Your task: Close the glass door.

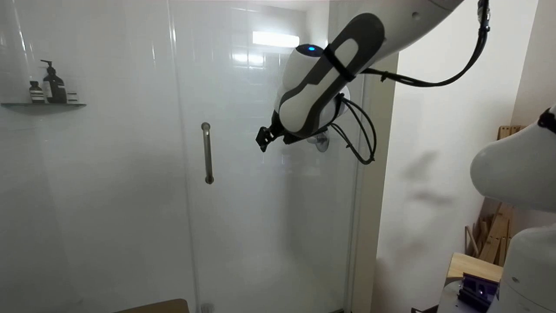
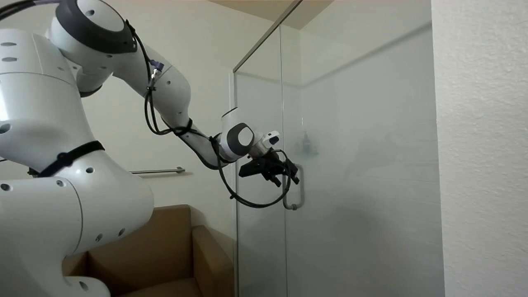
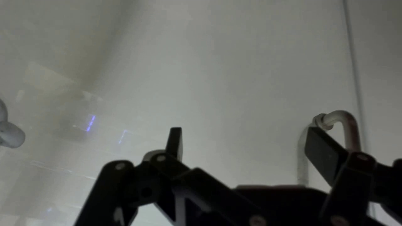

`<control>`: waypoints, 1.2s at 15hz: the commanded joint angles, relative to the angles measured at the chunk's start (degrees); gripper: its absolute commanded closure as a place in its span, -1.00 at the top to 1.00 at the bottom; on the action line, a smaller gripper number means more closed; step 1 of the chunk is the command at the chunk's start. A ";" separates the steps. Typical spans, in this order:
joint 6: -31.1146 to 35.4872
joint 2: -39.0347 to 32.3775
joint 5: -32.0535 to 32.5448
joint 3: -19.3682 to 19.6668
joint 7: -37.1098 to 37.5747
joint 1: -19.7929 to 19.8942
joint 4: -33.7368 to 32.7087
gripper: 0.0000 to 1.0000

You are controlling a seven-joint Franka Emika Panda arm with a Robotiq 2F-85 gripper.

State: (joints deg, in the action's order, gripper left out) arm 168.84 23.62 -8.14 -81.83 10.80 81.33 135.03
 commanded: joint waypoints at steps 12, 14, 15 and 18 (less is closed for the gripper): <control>-30.10 -13.27 -16.93 42.61 -24.93 -54.23 -0.87 1.00; -39.71 -11.57 -9.59 50.38 -20.70 -60.60 -2.09 1.00; -44.44 -9.98 -4.66 55.13 -17.95 -64.26 -2.72 1.00; -58.52 -7.95 7.07 64.76 -13.98 -72.09 -7.34 1.00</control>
State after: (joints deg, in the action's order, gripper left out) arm 121.32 12.90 -9.87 -24.28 -7.44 15.46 131.09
